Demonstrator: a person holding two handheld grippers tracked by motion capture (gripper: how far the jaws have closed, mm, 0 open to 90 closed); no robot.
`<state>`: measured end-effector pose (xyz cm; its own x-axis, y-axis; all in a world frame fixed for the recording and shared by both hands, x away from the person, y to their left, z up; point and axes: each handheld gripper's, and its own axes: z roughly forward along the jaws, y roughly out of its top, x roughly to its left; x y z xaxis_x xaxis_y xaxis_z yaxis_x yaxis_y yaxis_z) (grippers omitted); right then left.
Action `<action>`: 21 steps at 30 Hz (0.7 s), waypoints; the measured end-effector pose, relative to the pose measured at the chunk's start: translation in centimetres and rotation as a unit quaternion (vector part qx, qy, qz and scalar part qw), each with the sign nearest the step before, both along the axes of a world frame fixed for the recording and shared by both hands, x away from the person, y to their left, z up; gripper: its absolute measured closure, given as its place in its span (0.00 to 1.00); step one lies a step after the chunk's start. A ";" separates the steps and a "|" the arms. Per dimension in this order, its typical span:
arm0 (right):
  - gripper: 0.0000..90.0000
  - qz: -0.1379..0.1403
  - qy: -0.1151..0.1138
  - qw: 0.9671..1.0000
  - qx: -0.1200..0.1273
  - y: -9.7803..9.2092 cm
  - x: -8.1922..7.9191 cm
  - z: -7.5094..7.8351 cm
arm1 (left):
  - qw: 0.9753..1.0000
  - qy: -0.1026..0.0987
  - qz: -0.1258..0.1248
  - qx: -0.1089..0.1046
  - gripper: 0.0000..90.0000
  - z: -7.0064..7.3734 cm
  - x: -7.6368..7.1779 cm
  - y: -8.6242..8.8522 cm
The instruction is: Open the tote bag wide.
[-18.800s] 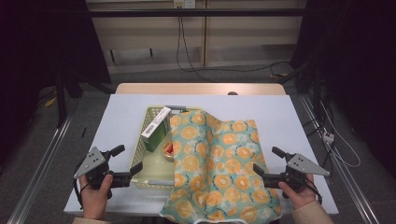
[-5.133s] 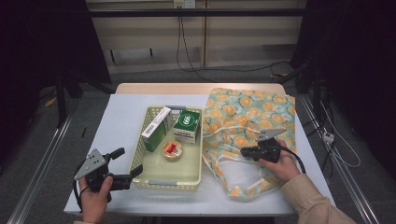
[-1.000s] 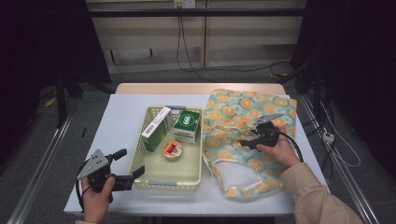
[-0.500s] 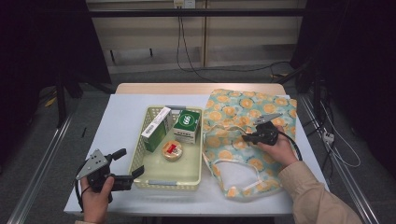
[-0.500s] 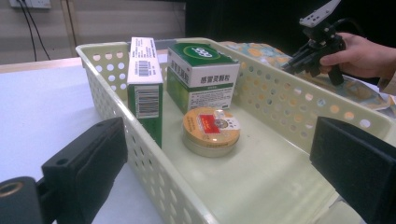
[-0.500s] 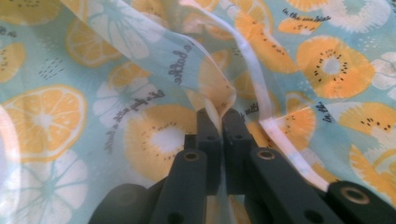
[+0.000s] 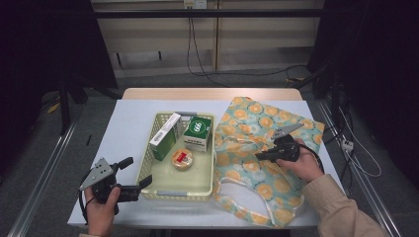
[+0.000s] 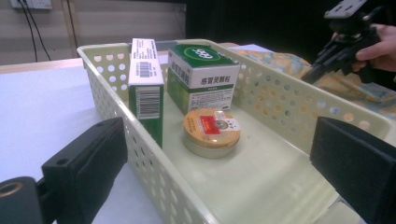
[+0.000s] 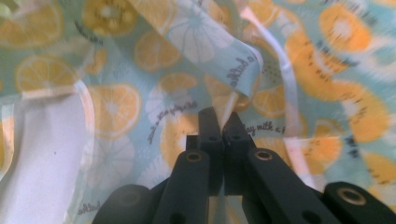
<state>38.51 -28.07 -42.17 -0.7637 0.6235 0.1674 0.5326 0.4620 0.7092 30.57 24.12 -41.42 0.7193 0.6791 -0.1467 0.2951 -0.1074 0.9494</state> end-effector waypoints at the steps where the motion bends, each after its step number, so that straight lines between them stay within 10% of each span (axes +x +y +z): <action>1: 1.00 -0.006 -0.002 1.000 0.007 -0.3 0.1 0.3 | 1.000 0.001 0.000 0.000 0.05 0.0 0.0 0.0; 8: 0.98 -0.070 -0.012 0.997 0.038 -1.9 2.7 0.1 | 1.000 0.001 -0.004 0.000 0.05 -0.1 0.2 -0.3; 15: 0.94 -0.085 -0.029 0.996 -0.012 -0.8 4.7 -1.9 | 1.000 0.003 -0.002 -0.001 0.05 -0.2 0.3 -0.1; 21: 0.71 -0.084 -0.022 0.996 -0.001 -0.2 5.2 -3.6 | 1.000 0.004 -0.002 -0.001 0.05 -0.3 0.3 0.0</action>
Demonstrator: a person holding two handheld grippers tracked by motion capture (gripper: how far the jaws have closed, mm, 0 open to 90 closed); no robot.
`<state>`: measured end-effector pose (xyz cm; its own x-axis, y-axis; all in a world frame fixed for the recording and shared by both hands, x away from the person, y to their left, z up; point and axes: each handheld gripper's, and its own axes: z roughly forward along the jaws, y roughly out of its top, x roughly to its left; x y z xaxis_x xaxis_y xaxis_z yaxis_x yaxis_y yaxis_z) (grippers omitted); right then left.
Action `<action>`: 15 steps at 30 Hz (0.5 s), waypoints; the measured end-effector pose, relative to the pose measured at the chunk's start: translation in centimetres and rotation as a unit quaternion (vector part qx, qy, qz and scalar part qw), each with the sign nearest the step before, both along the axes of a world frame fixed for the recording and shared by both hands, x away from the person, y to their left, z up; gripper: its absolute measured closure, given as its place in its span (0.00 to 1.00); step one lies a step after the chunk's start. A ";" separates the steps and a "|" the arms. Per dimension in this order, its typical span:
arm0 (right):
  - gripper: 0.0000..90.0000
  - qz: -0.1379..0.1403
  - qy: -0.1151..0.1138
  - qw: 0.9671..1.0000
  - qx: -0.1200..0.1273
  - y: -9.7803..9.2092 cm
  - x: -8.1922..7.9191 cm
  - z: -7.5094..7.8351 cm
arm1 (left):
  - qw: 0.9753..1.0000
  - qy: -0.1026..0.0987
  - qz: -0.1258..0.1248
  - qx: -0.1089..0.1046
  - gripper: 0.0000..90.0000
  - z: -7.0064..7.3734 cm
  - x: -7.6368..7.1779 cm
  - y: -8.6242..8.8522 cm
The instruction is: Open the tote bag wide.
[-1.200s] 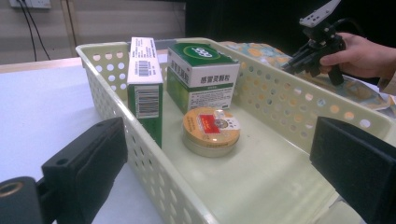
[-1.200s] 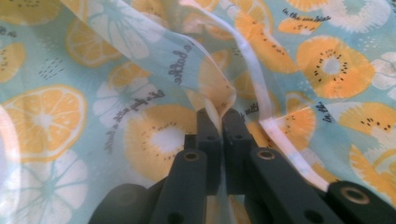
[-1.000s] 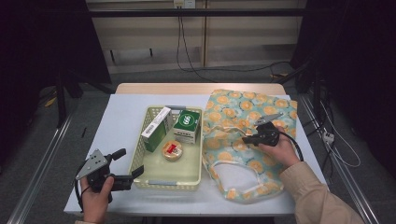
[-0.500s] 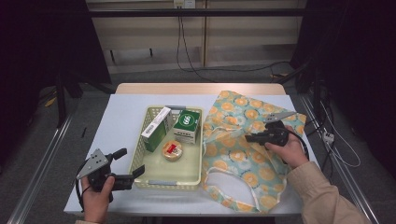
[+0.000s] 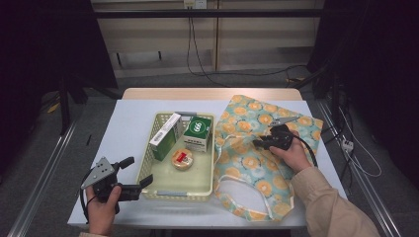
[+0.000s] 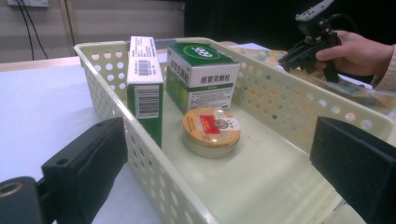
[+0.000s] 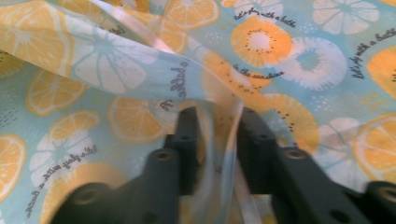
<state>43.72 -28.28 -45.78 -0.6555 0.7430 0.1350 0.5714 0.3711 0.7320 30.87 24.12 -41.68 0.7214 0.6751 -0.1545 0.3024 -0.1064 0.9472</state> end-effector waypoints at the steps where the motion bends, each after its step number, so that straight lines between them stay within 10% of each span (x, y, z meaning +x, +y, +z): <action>1: 0.66 0.001 0.004 1.000 -0.002 0.1 0.0 -0.1 | 1.000 0.000 0.000 0.000 0.05 0.0 0.0 0.0; 10: 0.40 0.012 -0.019 0.998 -0.058 0.7 -0.7 -0.3 | 1.000 0.001 0.001 0.001 0.05 0.0 -0.1 -0.1; 15: 0.55 -0.004 -0.023 0.999 -0.049 0.0 -0.3 -0.4 | 1.000 0.000 -0.001 0.003 0.05 0.0 -0.1 -0.2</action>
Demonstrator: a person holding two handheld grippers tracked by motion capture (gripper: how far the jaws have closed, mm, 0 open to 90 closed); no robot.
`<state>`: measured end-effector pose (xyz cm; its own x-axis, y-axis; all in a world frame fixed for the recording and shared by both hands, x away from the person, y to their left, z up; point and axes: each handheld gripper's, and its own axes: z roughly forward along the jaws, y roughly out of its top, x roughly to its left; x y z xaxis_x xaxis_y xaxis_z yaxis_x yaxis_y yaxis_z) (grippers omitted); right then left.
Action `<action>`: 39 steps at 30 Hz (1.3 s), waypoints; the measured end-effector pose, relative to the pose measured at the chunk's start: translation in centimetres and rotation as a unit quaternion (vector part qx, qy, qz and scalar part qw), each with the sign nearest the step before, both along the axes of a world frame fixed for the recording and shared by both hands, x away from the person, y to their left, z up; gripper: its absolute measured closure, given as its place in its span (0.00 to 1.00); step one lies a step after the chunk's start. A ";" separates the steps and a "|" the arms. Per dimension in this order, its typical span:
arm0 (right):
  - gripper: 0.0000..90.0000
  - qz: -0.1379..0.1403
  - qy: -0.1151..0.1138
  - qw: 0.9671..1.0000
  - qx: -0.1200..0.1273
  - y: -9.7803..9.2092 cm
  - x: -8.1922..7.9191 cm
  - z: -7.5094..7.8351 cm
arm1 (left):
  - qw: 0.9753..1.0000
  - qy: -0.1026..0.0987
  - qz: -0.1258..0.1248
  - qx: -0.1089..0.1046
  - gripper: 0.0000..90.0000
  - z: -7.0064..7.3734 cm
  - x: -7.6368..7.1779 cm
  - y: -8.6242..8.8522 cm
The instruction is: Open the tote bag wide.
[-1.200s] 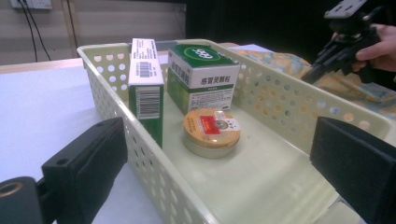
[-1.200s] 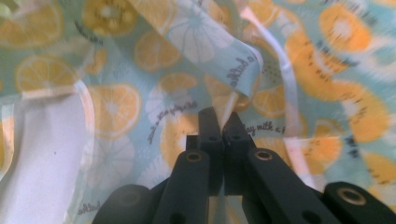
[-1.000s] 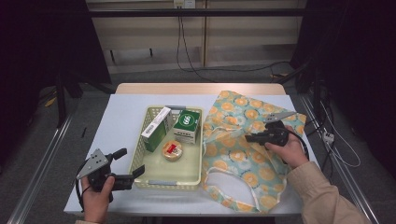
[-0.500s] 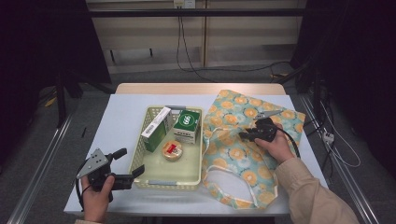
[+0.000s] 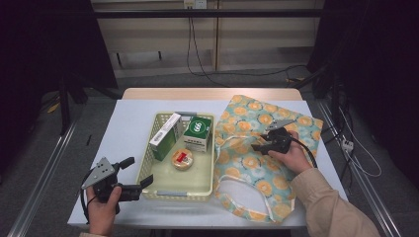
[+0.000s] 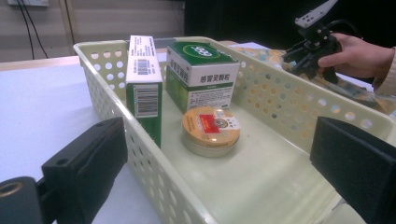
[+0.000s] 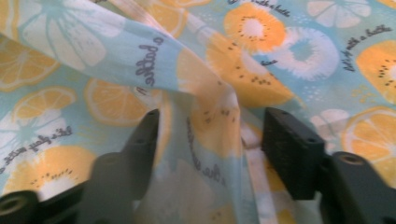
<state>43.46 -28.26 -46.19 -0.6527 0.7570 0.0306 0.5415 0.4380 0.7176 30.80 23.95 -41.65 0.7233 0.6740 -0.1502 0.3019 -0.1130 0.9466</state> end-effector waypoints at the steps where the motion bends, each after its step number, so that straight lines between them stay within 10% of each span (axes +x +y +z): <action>1: 0.58 -0.001 -0.001 1.000 0.002 -0.2 0.1 0.0 | 1.000 0.000 0.000 0.000 0.05 0.0 0.0 0.0; 16: 0.96 -0.016 0.017 0.999 0.034 -1.1 0.5 0.0 | 1.000 -0.003 0.002 -0.003 0.05 0.3 0.0 0.1; 39: 0.98 -0.007 0.020 0.999 0.043 -1.7 0.9 6.2 | 1.000 -0.006 0.005 -0.013 0.05 0.9 -0.1 0.1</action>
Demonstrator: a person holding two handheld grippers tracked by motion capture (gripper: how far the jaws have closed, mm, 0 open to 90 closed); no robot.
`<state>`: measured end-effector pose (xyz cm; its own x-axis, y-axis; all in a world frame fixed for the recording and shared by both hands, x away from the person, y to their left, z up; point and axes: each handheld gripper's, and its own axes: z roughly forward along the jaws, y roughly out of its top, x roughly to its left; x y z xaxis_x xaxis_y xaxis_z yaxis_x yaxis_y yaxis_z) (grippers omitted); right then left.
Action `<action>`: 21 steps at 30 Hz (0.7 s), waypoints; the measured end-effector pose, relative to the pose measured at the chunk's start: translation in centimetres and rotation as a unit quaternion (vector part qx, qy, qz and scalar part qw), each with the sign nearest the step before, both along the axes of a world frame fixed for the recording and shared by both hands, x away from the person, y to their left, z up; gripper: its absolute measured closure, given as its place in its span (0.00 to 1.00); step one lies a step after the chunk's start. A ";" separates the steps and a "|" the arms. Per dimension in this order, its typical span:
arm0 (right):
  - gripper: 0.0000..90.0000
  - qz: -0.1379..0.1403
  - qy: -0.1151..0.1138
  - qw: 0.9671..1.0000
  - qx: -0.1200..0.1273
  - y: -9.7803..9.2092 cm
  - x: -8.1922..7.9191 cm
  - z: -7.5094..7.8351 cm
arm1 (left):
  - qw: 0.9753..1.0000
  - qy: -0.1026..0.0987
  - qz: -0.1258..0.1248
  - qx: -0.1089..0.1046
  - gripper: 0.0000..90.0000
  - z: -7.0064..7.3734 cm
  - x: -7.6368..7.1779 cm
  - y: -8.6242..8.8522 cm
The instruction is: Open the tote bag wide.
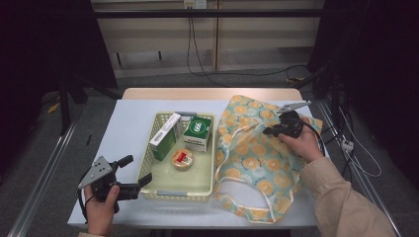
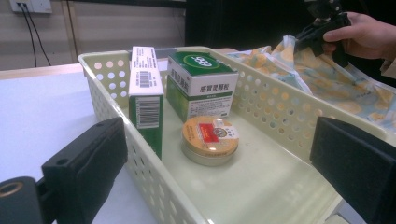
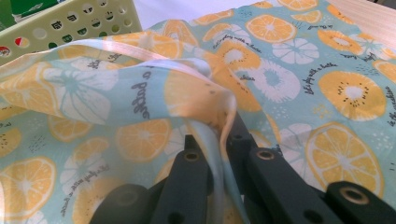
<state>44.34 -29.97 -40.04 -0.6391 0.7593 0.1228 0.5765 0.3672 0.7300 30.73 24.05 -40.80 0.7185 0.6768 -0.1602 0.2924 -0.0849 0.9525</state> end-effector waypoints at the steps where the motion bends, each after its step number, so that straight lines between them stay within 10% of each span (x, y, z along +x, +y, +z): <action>1: 0.98 -0.002 0.002 1.000 0.001 0.0 0.0 0.1 | 1.000 -0.001 0.000 -0.001 0.05 0.1 0.0 0.0; 21: 0.99 0.013 0.011 1.000 -0.024 1.6 0.2 3.4 | 0.999 -0.011 -0.037 -0.007 0.05 3.6 0.9 -2.2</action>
